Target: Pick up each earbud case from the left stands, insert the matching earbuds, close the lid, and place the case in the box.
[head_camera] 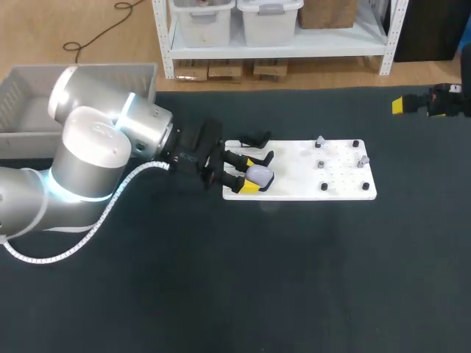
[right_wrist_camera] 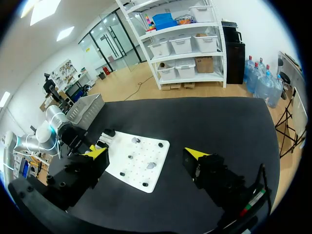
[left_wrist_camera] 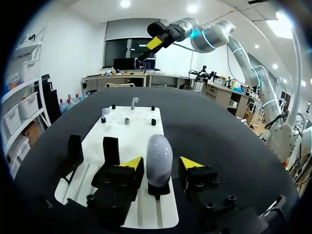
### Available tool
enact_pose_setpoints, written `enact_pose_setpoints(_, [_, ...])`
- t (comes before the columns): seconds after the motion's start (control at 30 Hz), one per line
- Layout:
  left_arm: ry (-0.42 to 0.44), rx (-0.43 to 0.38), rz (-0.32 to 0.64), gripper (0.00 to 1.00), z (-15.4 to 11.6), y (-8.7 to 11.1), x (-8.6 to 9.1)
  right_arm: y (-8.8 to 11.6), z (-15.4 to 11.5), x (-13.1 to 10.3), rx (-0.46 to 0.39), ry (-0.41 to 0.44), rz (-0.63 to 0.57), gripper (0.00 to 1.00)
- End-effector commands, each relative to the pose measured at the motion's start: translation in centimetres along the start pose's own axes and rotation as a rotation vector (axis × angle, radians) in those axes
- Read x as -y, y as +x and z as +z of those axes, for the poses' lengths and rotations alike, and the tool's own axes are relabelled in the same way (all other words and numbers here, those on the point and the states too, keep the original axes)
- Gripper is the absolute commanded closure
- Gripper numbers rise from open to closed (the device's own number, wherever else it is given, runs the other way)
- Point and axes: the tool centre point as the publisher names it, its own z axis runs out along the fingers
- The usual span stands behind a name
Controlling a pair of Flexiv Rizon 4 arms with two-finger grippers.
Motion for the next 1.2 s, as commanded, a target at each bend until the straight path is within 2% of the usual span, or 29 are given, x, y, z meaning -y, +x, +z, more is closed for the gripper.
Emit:
enact_pose_setpoints(0.03, [-0.008, 0.001, 0.003, 0.77, 0.1, 0.1, 0.0, 0.0, 0.0, 0.0, 0.000, 0.000, -0.001, 0.00])
enact_pose_setpoints(0.07, [-0.009, 0.002, 0.004, 0.88, 0.0, 0.1, 0.0, 0.0, 0.0, 0.0, 0.000, 0.000, -0.001, 0.00])
enact_pose_setpoints(0.1, [-0.012, 0.002, 0.004, 0.91, 0.0, 0.1, 0.0, 0.0, 0.0, 0.0, 0.000, 0.000, -0.001, 0.00])
enact_pose_setpoints(0.13, [-0.013, 0.002, 0.004, 1.00, 0.0, 0.1, 0.0, 0.0, 0.0, 0.0, 0.000, 0.000, -0.001, 0.00])
enact_pose_setpoints(0.4, [-0.038, 0.031, 0.021, 1.00, -1.3, -0.7, 0.2, 0.0, 0.0, 0.0, 0.000, 0.000, -0.001, 0.00])
enact_pose_setpoints(0.57, [-0.052, 0.092, 0.053, 1.00, -3.4, -3.0, 0.7, 0.0, 0.0, 0.0, 0.000, 0.000, -0.001, 0.00])
enact_pose_setpoints(0.87, [-0.073, 0.249, 0.082, 1.00, -6.8, -7.6, 1.8, 0.0, 0.0, 0.0, 0.000, 0.000, -0.001, 0.00])
enact_pose_setpoints(1.07, [-0.080, 0.320, 0.068, 1.00, -7.7, -9.2, 2.4, 0.0, 0.0, 0.0, 0.000, 0.000, -0.001, 0.00])
enact_pose_setpoints(1.2, [-0.080, 0.320, 0.068, 1.00, -7.7, -9.2, 2.4, 0.0, 0.0, 0.0, 0.000, 0.000, -0.001, 0.00])
